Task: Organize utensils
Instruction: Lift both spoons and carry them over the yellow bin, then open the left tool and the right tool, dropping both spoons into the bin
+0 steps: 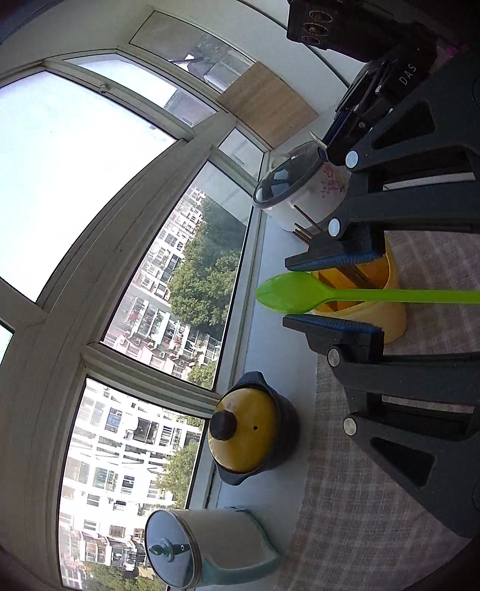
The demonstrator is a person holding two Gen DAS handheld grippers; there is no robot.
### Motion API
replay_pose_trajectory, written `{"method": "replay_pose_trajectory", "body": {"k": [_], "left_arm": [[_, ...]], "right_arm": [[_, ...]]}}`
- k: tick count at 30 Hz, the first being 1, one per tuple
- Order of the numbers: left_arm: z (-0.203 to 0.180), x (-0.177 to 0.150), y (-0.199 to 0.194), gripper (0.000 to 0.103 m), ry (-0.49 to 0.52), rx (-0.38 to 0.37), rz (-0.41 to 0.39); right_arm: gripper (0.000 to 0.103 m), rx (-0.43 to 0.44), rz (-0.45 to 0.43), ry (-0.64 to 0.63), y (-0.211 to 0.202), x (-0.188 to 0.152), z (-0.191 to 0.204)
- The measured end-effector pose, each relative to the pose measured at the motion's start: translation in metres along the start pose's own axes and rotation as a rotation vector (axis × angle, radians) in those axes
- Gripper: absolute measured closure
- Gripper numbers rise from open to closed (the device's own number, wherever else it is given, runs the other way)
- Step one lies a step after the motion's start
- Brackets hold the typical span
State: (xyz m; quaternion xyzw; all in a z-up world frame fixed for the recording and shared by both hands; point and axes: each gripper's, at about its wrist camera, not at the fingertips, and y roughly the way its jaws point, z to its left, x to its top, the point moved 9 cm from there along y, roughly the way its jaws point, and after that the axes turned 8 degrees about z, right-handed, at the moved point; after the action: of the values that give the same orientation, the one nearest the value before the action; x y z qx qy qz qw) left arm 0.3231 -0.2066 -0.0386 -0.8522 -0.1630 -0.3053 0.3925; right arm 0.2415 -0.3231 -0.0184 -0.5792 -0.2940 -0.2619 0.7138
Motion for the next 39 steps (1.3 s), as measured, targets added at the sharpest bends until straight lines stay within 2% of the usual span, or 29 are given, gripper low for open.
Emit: {"method": "replay_pose_trajectory", "body": {"k": [8, 21, 31, 39], "left_arm": [[-0.019, 0.024, 0.040, 0.080, 0.013, -0.004, -0.029], [-0.033, 0.044, 0.095, 0.080, 0.079, 0.013, -0.073], [-0.032, 0.041, 0.106, 0.080, 0.125, 0.035, -0.126], [-0.031, 0.035, 0.111, 0.080, 0.144, 0.034, -0.101]], "right_arm": [[0.069, -0.012, -0.033, 0.002, 0.006, 0.030, -0.022], [0.069, -0.018, -0.057, 0.071, 0.032, 0.050, -0.056], [0.069, -0.028, -0.012, 0.104, 0.065, 0.037, -0.073], [0.069, -0.028, 0.025, 0.123, 0.080, 0.020, -0.078]]}}
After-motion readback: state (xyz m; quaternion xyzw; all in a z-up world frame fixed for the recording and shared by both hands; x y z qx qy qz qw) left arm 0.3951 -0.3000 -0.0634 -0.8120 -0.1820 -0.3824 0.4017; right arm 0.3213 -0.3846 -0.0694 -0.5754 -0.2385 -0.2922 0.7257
